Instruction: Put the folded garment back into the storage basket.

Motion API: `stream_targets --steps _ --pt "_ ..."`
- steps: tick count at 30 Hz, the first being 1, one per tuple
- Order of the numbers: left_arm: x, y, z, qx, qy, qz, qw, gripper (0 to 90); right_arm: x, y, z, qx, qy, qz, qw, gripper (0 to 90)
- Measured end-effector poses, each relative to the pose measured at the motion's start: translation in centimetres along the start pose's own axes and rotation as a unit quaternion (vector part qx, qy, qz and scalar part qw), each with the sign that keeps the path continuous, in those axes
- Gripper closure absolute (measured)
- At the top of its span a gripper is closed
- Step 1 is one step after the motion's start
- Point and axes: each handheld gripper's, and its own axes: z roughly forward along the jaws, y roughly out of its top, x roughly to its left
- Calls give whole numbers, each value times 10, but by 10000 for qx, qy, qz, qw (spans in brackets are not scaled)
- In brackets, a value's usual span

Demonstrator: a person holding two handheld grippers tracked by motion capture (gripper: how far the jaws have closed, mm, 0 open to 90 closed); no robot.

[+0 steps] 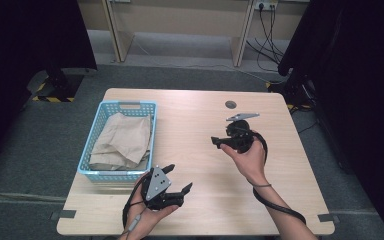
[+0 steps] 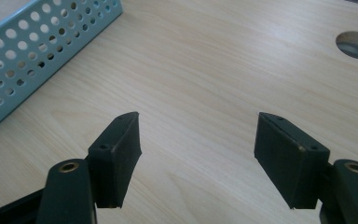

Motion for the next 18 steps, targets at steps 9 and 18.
stream_targets --steps 9,18 --pt "-4 -6 6 3 -58 -37 10000 216 -12 -24 -11 -7 -71 148 9999 321" --pt "-3 -15 5 28 -57 -85 9999 217 -18 -44 -21 -25 -136 145 9998 321"
